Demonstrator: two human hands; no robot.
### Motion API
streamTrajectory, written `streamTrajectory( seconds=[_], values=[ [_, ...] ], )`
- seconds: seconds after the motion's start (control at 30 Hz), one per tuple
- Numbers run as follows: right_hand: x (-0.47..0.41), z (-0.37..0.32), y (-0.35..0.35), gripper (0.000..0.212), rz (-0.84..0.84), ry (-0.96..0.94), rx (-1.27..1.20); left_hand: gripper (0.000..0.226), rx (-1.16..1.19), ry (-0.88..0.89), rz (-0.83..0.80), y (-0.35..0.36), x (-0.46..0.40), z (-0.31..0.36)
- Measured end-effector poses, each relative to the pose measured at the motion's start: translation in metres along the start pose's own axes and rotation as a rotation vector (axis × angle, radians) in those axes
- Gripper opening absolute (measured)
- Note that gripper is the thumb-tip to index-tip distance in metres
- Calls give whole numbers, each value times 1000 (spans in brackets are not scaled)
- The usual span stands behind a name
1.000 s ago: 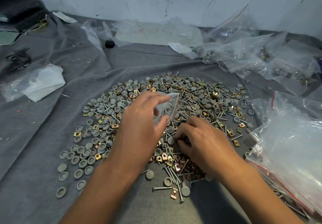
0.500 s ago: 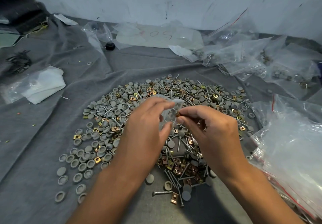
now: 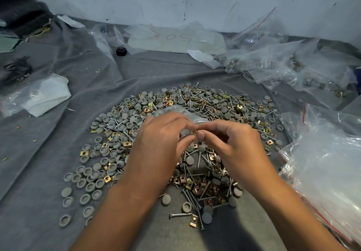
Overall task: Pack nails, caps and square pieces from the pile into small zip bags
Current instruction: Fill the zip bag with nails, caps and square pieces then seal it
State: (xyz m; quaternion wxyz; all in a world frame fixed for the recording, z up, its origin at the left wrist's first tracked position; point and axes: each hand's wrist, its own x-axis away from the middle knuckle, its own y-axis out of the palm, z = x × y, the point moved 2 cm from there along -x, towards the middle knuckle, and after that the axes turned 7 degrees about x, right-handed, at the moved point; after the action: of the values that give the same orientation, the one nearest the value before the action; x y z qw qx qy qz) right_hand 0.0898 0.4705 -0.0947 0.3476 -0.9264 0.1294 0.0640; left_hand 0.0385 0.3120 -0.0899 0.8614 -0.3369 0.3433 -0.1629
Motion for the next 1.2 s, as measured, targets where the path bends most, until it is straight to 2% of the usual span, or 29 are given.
streamTrajectory(
  seconds=[0.07, 0.17, 0.37, 0.47, 0.57, 0.7, 0.8, 0.9, 0.97, 1.2],
  values=[
    [-1, 1, -4, 12, -49, 25, -54, 25, 8, -2, 8, -1, -1, -2],
    [0, -1, -6, 13, -20, 1, -7, 25, 22, -2, 14, -2, -1, -2],
    [5, -8, -10, 14, 87, -143, 281, 26, 30, 2, -54, 0, -4, 0],
    [5, -10, -12, 14, 118, -146, 333, 27, 24, 3, -82, 3, -6, 1],
    [5, -9, -14, 15, 61, -96, 382, 26, 5, 18, -111, 6, -6, 3],
    [4, -6, -23, 19, -10, -100, 669, 23, -15, 16, -125, 2, -6, -3],
    [1, 0, -31, 11, -34, -36, 465, 25, 17, -72, -79, -8, -9, -14],
    [1, 1, -20, 9, -208, 69, 34, 24, 23, -78, -72, -11, -8, -15],
    [1, -1, -12, 11, -243, 130, -207, 19, 28, -69, -65, -10, -7, -13],
    [1, 2, -6, 8, -108, 95, -185, 20, 66, -125, 26, -8, -5, -8]
  ],
)
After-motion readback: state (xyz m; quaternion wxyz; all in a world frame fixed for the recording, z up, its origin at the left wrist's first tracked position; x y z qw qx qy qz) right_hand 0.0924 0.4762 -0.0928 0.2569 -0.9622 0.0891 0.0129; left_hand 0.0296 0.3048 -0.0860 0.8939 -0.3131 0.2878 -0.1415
